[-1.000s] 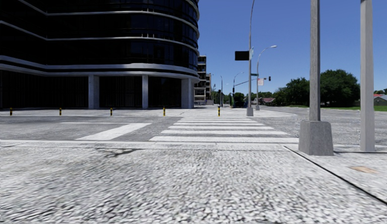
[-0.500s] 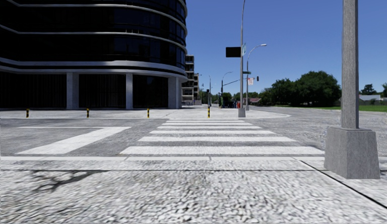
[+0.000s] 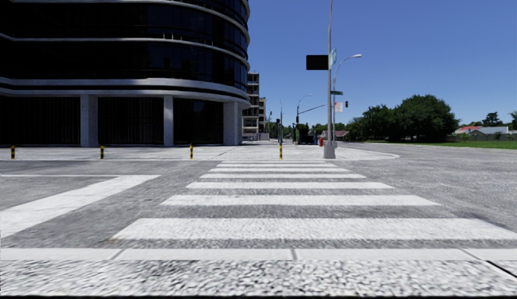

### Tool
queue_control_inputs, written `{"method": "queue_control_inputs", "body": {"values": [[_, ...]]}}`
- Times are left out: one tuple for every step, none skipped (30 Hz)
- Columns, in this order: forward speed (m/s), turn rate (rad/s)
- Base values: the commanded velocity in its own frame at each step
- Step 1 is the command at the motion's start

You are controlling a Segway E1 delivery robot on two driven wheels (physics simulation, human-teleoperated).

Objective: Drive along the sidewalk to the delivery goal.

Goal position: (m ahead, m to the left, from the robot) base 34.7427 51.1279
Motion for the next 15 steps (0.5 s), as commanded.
{"method": "queue_control_inputs", "body": {"values": [[2.00,0.00],[2.00,0.00],[2.00,0.00],[2.00,0.00],[2.00,0.00],[2.00,0.00],[2.00,0.00],[2.00,0.00],[2.00,0.00],[2.00,0.00],[2.00,0.00],[2.00,0.00],[2.00,0.00],[2.00,0.00],[2.00,0.00]]}}
